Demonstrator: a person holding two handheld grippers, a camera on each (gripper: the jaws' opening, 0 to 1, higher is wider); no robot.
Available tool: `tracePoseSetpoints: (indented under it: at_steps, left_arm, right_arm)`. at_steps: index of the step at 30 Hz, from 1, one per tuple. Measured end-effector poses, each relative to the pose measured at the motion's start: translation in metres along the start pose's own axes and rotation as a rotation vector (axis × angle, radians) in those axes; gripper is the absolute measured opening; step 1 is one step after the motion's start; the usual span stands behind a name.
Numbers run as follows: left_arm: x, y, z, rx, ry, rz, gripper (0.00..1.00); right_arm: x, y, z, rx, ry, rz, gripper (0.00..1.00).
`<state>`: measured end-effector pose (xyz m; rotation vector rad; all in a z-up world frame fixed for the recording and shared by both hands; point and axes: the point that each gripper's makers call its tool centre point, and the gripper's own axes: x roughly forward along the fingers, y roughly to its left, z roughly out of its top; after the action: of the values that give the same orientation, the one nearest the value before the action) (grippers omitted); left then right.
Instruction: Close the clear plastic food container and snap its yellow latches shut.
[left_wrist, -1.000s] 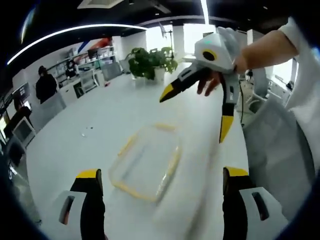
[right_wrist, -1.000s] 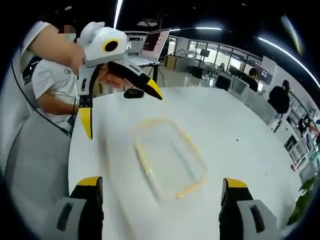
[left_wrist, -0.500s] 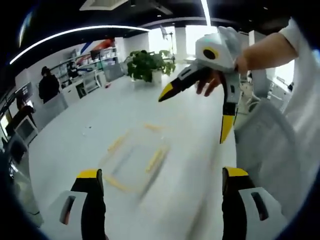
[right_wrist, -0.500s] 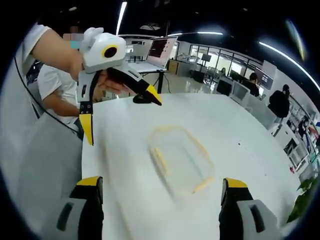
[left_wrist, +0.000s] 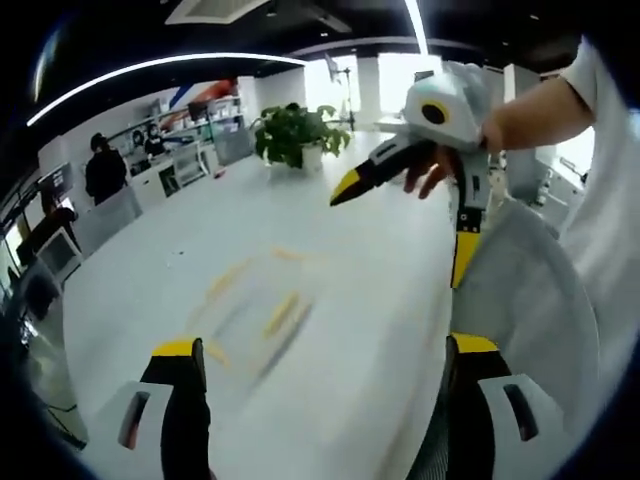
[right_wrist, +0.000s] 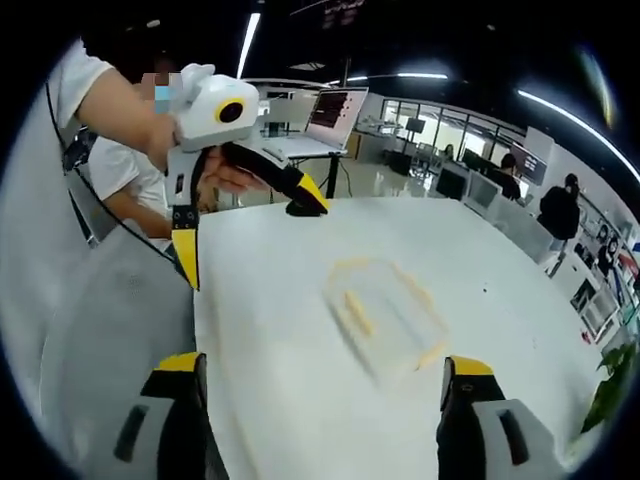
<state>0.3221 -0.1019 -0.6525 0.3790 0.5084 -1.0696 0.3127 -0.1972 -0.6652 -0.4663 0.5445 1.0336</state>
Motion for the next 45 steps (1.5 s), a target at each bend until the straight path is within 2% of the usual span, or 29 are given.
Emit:
tracePoseSetpoints:
  at_steps: [12,15,20,29,35,40,45]
  left_arm:
    - [-0.012,-0.034,-0.002,0.015,-0.022,0.019,0.98]
    - [-0.016,-0.039,-0.005,-0.009,-0.035,0.023,0.98]
    - [-0.021,-0.048,-0.015,-0.029,-0.033,0.041,0.97]
    - [-0.019,-0.066,-0.037,-0.063,-0.01,0.04,0.96]
    - [-0.018,-0.072,-0.038,-0.089,-0.026,0.044,0.95]
    - [-0.017,-0.075,-0.045,-0.093,-0.018,0.046,0.94]
    - [-0.018,-0.072,-0.045,-0.111,-0.027,0.052,0.92]
  right_arm:
    - [-0.018,0.028,-0.006,0.031,-0.025,-0.022,0.99]
    - [-0.021,0.037,-0.007,0.043,-0.04,-0.019,0.99]
    - [-0.025,0.045,-0.02,0.054,-0.03,-0.022,0.99]
    - [-0.034,0.058,-0.028,0.153,-0.07,-0.048,0.99]
    - [-0.034,0.062,-0.034,0.164,-0.069,-0.051,0.99]
    - [-0.032,0.066,-0.041,0.179,-0.059,-0.055,0.99]
    - [-0.03,0.068,-0.044,0.176,-0.047,-0.048,0.97]
